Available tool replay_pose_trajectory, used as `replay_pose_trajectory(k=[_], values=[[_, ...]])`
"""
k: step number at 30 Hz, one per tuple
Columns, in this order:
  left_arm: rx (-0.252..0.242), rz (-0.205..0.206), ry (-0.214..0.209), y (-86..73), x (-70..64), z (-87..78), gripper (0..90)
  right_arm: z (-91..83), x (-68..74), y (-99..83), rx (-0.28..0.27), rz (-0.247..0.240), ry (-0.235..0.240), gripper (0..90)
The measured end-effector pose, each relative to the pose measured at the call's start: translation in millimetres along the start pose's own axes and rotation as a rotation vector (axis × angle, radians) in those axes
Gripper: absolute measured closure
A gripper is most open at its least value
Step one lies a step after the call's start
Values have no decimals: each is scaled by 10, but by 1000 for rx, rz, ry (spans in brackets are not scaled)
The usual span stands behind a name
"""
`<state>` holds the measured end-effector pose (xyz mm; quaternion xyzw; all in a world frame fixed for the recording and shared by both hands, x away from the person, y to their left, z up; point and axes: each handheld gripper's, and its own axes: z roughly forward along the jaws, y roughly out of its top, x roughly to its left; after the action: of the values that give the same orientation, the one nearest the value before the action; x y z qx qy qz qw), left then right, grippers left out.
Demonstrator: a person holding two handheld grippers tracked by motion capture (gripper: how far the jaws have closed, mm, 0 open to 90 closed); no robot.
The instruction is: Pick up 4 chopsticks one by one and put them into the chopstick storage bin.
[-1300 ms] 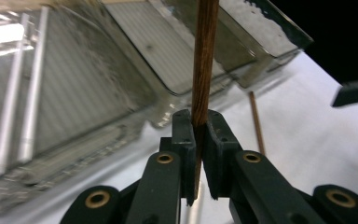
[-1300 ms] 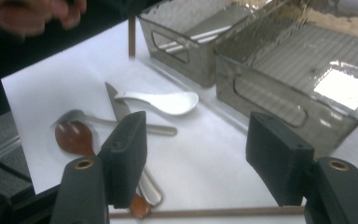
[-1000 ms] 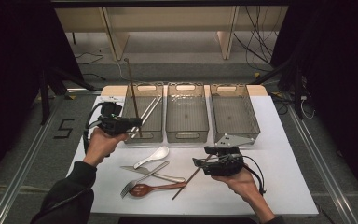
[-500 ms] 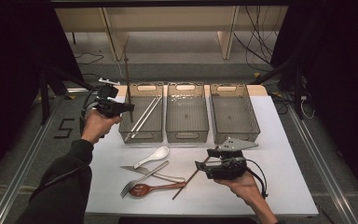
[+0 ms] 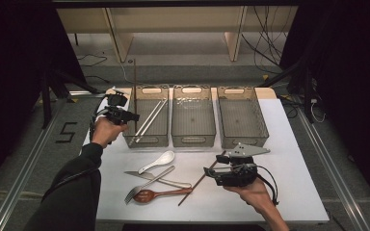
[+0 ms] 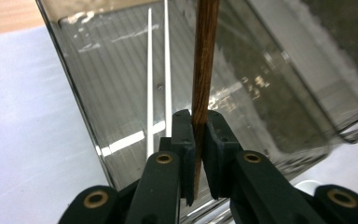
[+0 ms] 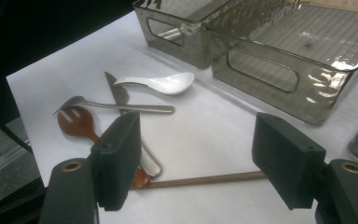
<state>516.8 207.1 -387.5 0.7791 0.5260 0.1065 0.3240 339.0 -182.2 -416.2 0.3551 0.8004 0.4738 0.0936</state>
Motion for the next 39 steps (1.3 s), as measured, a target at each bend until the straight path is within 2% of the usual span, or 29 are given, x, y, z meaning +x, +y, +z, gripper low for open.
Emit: replay_pose_trajectory(k=[7,16,23,26,27,28,30,33,37,39], values=[[61,3,26,-41,26,99,828,10,13,-3,-5,-2,9,332],[117,5,22,-83,49,165,826,8,12,-13,-3,-1,12,332],[136,-13,27,-138,105,219,820,4,6,-22,-5,3,10,332],[141,-21,25,-151,113,230,766,2,-4,-24,-4,5,9,333],[143,-22,30,-152,112,234,722,2,-4,-23,-6,5,9,332],[136,-22,34,-153,112,229,665,0,-4,-22,-6,5,9,332],[99,-32,19,-153,101,186,635,-2,-4,-21,-7,5,8,332],[66,-33,9,-151,64,106,529,-3,-9,-21,-8,3,6,332],[29,-37,-20,-189,3,1,432,12,-14,-11,-6,1,3,332],[-9,-54,-44,-229,-22,-69,390,26,-16,-5,0,-6,1,330]])
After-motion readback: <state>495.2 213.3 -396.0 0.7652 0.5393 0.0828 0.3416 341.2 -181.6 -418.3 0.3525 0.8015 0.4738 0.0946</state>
